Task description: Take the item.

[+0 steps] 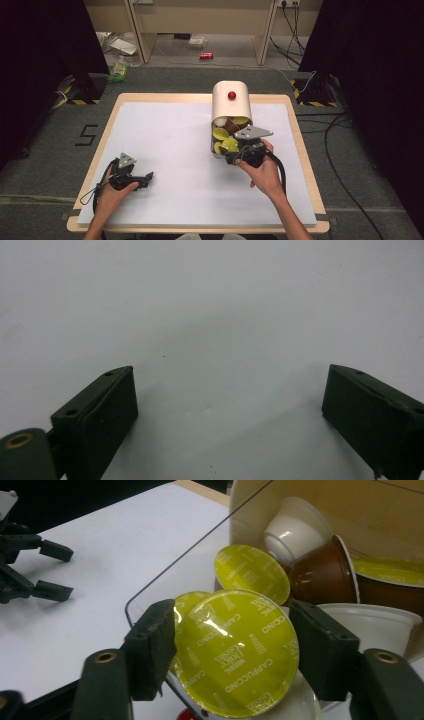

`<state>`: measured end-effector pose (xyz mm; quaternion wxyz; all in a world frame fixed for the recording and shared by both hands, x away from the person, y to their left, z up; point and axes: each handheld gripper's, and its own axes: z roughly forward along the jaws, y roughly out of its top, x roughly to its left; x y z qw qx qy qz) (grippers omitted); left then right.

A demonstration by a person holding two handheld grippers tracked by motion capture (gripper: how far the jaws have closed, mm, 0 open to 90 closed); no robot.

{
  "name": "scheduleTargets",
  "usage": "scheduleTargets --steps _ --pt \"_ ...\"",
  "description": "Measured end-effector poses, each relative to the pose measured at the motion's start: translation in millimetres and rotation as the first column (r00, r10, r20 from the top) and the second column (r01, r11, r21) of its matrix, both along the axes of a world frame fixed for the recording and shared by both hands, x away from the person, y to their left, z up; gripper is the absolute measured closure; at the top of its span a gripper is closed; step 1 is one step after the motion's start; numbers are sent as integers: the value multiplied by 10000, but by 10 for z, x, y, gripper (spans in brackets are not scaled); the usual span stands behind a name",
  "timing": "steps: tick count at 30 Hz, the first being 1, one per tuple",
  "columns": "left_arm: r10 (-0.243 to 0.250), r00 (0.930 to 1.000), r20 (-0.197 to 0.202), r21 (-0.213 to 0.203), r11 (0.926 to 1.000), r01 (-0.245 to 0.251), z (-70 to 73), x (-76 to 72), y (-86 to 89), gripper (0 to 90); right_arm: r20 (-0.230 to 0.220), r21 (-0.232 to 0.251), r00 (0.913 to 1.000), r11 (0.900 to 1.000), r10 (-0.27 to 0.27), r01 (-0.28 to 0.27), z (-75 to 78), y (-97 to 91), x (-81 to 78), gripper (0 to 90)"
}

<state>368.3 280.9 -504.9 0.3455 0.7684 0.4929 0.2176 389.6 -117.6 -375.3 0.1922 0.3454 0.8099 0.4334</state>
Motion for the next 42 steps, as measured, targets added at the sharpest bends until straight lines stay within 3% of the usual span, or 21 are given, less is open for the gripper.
scheduleTargets --steps 6,22,34,42 --pt "-5 10000 -6 9 10000 5 0 0 1 70 198 -113 9998 9999 -76 78 27 2 -21 411" --pt "0 10000 -1 1 10000 0 0 0 0 70 613 679 9979 9975 -218 176 285 -242 -114 411" --pt "1 10000 1 1 10000 -1 0 0 0 70 739 1057 9901 9881 -1194 1113 380 -721 -137 411" --pt "-1 10000 1 0 10000 1 0 0 0 70 615 902 9810 9799 -1840 1782 290 -934 -48 411"
